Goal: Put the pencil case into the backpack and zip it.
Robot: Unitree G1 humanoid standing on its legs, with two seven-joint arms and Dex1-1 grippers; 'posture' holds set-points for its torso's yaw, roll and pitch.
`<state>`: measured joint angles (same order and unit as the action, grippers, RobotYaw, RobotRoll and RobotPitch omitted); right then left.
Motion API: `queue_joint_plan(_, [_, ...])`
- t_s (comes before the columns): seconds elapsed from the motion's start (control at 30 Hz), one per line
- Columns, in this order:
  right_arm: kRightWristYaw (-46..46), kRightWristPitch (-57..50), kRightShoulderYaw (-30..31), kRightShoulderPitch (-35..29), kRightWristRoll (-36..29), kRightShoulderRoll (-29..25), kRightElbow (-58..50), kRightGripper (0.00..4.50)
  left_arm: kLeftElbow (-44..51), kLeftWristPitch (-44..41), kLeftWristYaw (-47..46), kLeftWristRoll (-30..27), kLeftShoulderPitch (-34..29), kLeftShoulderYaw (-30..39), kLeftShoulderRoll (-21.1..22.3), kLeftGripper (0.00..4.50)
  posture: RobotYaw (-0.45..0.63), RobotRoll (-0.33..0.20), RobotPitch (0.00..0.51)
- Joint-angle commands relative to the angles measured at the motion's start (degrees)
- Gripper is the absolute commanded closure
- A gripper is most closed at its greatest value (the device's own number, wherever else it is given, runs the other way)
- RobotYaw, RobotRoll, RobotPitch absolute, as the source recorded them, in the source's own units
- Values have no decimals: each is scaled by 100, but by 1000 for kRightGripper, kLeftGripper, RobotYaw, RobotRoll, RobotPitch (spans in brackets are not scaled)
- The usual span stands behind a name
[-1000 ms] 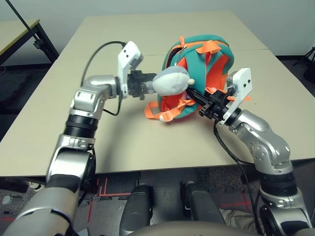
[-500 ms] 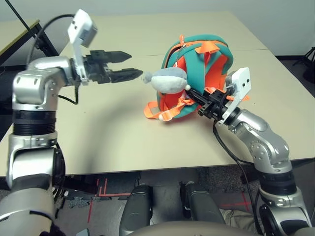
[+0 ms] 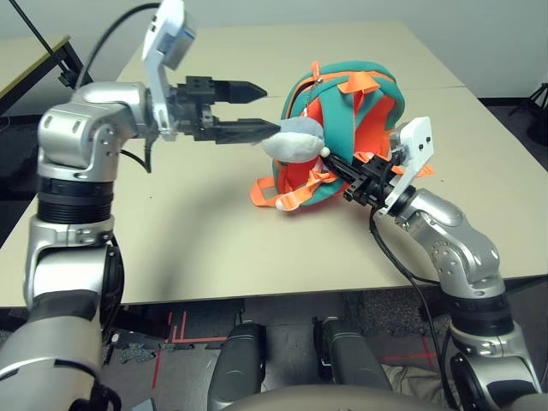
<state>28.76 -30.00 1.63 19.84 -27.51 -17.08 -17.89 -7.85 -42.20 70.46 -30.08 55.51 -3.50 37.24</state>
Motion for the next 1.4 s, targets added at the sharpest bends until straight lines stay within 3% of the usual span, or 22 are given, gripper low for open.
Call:
queue_joint_plan(0.03, [72, 7, 128, -54, -1, 27, -135, 4403, -210, 189, 148, 196, 85, -338, -198, 0, 57, 0, 74])
queue_joint_plan(0.33, [46, 13, 139, -85, 51, 59, -184, 4403, -744, 626, 175, 702, 169, -831, -732, 0, 48, 0, 75])
queue_joint_plan(0.5, [25, 1, 134, -107, 60, 64, -231, 4403, -816, 576, 213, 752, 194, -806, -758, 0, 43, 0, 76])
queue_joint_plan(0.6, [32, 2, 136, -116, 72, 64, -228, 4403, -803, 574, 242, 747, 196, -752, -707, 616, 48, 0, 77])
queue_joint_plan(0.8, [86, 4, 171, -56, 86, 75, -146, 4403, -753, 423, 268, 612, 235, -524, -549, 2940, 67, 0, 80])
queue_joint_plan(0.93, [117, 5, 208, -34, 87, 86, -110, 4403, -665, 329, 279, 573, 151, -457, -438, 4058, 75, 0, 83])
queue_joint_plan(1.17, [106, 14, 221, -13, 124, 95, -35, 4403, -462, -148, 142, 188, 89, 118, -124, 4159, 83, 0, 87])
queue_joint_plan(1.4, [108, 34, 221, 44, 163, 117, 56, 4403, -641, -172, -44, 229, -137, 600, 546, 4159, 98, 0, 89])
